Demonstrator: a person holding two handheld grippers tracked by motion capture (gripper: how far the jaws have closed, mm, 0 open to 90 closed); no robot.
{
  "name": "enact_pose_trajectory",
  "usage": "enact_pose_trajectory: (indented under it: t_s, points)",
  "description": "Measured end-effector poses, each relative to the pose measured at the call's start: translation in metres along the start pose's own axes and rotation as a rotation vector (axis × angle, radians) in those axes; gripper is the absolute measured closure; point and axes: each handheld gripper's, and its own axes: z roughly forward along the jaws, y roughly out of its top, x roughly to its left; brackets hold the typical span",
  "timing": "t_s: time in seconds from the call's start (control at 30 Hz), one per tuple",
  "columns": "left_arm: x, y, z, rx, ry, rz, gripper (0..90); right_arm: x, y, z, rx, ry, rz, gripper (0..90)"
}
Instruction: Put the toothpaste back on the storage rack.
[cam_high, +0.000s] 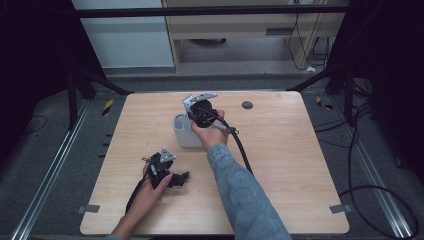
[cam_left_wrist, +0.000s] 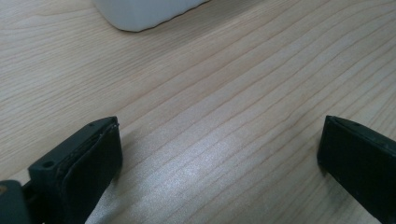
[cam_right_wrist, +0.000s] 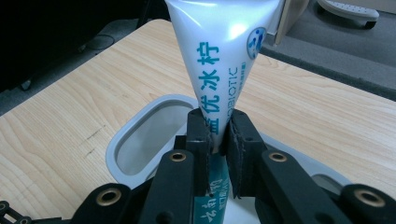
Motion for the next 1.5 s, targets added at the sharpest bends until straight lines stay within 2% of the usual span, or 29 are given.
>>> enact_pose_trajectory:
  t_s: [0.73,1.13,1.23,1.5]
  points:
    - [0.0,0.0,0.0,0.0,0.0,-0.001,0.0,0.0,-0.002,0.005,0.022,-0.003,-0.001,79.7]
    - [0.0,0.0,0.0,0.0,0.001,0.0,0.0,0.0,0.0,0.009,0.027,-0.002,0.009,78.6]
    - [0.0,0.0,0.0,0.0,0.0,0.0,0.0,0.001,0.003,0.011,0.036,0.0,-0.004,78.2]
    - [0.0,0.0,0.0,0.0,0.0,0.0,0.0,0.001,0.004,0.012,0.037,-0.002,-0.001,76.2]
